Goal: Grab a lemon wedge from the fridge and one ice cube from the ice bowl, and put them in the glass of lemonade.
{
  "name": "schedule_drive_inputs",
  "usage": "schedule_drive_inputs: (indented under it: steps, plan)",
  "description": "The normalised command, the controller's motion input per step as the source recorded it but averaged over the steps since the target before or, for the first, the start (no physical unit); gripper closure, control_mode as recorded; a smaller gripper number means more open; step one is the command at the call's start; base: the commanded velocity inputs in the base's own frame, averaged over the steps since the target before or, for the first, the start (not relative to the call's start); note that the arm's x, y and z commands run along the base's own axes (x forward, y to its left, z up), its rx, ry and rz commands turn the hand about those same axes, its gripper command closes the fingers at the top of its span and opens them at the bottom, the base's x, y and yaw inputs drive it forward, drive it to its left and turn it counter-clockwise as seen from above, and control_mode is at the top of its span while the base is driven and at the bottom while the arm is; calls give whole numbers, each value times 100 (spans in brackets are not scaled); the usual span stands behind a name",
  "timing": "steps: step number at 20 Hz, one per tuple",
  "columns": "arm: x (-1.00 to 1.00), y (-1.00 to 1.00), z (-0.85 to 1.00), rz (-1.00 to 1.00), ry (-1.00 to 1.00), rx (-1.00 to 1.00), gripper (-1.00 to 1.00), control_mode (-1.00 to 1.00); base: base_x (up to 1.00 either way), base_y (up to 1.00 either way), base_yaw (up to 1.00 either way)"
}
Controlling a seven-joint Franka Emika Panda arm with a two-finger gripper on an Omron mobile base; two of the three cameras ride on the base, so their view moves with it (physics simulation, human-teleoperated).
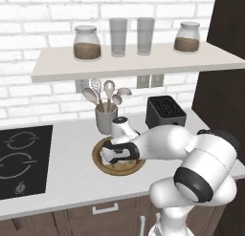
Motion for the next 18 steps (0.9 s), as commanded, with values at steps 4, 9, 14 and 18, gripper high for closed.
schedule_drive_inputs:
  steps: [4, 9, 14, 18]
  plan:
    - [-2, 0, 0, 0, 4, 0, -100, -100, 0, 0, 0]
    - [0, 0, 0, 0, 0, 0, -100, -100, 0, 0, 0]
    - [0, 0, 0, 0, 0, 0, 100, -100, 0, 0, 0]
    - [0, 0, 0, 0, 0, 0, 100, -100, 0, 0, 0]
